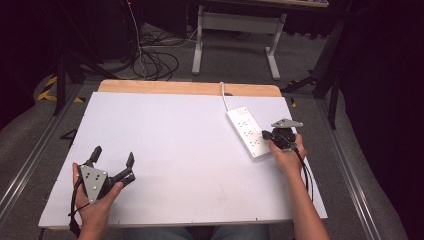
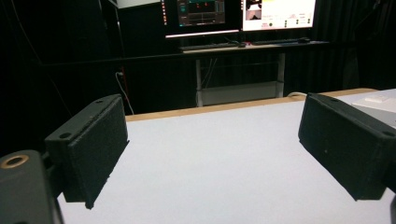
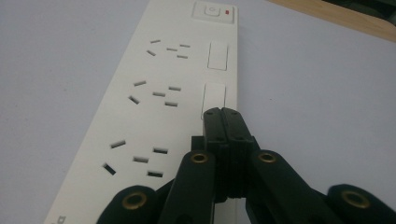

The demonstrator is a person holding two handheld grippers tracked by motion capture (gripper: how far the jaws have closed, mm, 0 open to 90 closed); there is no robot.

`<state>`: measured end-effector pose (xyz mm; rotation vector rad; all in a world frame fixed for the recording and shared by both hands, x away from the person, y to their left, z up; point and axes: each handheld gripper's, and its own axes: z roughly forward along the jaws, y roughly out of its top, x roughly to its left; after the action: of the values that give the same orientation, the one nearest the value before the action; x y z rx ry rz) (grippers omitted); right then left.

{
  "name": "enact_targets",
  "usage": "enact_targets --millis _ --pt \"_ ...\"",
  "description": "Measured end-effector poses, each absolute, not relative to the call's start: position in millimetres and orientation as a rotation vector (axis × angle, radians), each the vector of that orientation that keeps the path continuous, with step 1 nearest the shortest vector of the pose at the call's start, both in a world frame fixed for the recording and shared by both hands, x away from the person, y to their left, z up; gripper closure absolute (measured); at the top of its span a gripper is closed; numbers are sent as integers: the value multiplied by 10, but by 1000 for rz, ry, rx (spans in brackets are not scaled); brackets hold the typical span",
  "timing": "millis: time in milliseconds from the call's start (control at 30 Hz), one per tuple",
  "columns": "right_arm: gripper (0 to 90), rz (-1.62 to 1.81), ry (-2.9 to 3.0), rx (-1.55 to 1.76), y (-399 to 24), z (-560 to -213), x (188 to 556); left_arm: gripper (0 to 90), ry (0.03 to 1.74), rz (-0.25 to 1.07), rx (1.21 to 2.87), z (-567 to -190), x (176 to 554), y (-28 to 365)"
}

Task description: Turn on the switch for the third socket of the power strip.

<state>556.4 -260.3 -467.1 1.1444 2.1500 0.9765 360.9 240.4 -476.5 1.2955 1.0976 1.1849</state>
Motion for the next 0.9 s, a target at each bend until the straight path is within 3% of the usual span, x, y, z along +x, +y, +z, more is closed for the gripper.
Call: enact_targets --millis 900 --pt "900 963 2133 1139 -2574 -4714 5558 88 1095 1186 1294 -4767 3599 2401"
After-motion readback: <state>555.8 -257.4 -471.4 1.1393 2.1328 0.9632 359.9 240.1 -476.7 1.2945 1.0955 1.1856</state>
